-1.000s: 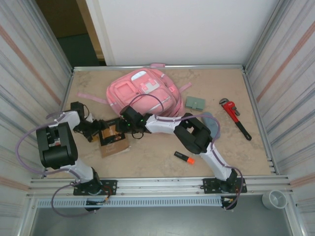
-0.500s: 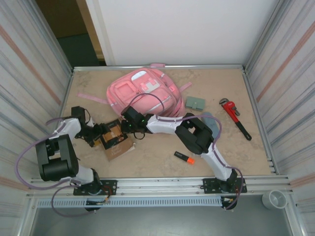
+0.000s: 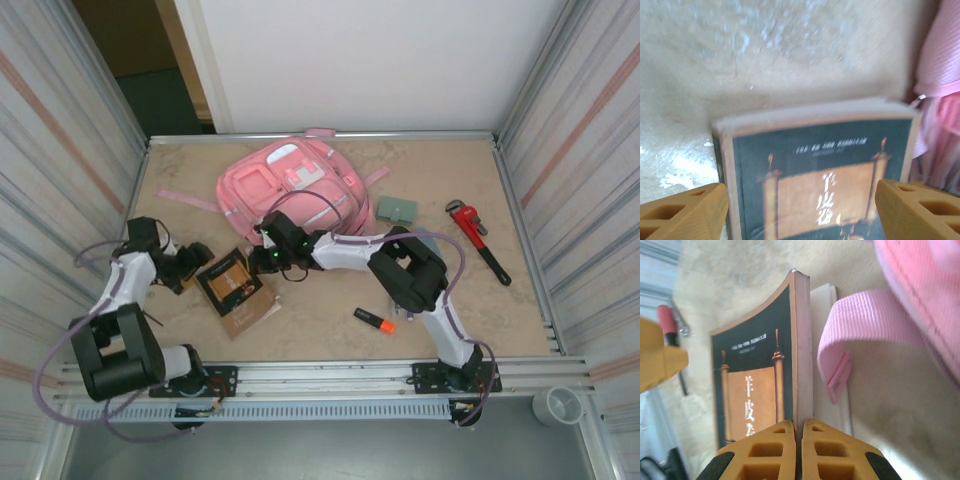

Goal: Pack the student bag

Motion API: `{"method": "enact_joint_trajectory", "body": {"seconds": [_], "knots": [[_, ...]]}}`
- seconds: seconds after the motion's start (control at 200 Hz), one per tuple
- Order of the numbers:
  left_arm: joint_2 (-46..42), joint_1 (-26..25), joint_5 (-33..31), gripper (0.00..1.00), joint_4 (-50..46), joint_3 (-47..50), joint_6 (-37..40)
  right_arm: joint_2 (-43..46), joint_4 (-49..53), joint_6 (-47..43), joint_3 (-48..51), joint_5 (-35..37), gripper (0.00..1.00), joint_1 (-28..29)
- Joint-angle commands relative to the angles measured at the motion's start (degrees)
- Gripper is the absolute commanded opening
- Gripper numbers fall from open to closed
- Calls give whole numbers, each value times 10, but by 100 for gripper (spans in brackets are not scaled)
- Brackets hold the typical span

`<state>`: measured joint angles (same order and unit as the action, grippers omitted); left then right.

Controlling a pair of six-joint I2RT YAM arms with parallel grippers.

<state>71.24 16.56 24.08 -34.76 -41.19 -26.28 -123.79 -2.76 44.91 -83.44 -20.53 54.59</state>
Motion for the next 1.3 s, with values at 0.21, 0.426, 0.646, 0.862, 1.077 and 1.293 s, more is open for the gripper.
{"method": "enact_joint_trajectory", "body": {"seconds": [0.21,0.426,0.646,0.862,1.077,1.293], "knots": [[-28,2,54,79,83,54,-68,66,-142,157,43,-85,0,-46],[-28,-1,94,81,148,92,-105,73,-186,242,66,-84,0,-67],[-27,-20,99,81,191,123,-134,57,-13,101,4,-54,0,-59],[-35,-61,41,80,200,137,-142,24,148,-59,-37,-7,23,-42],[-22,-102,27,79,229,157,-161,11,235,-189,-52,48,37,-34],[-21,-139,32,77,254,171,-147,5,246,-212,-30,42,55,-28]]}}
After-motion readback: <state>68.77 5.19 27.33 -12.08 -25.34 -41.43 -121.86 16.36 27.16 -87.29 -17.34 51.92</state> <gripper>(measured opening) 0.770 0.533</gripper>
